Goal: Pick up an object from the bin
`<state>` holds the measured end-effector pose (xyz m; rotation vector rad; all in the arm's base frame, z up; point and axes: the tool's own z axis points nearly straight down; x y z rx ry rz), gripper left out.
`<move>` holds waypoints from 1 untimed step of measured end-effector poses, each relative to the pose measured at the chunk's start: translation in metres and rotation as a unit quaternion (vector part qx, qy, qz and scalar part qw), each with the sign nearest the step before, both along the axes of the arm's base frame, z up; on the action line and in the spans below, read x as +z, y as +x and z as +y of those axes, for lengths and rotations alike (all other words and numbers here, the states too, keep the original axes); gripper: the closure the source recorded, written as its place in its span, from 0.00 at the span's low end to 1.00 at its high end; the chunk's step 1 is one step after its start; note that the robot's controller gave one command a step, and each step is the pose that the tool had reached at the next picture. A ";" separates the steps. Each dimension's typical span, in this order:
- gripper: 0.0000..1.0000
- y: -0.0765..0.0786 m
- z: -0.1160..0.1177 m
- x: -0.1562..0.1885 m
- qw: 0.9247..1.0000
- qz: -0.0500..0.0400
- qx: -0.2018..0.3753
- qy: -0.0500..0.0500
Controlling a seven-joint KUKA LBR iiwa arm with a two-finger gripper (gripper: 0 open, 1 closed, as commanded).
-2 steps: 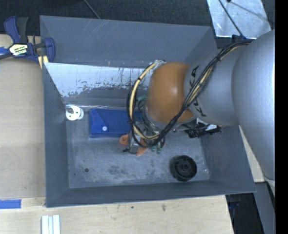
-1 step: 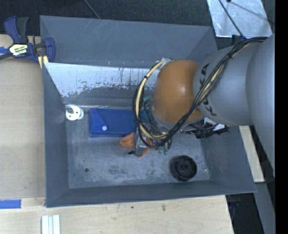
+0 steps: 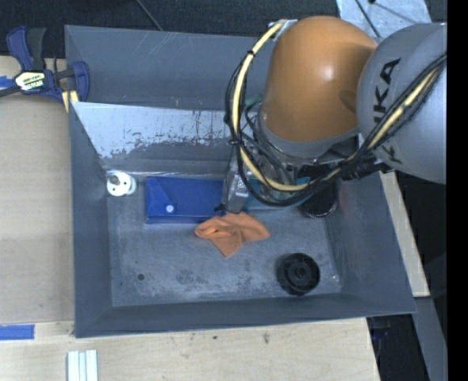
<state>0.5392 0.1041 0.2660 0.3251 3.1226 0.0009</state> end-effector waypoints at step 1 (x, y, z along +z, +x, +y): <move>1.00 0.000 0.000 0.000 1.000 0.000 0.000 0.000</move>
Offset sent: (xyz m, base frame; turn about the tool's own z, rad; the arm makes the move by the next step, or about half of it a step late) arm 0.0167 0.0061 -0.0951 -0.0646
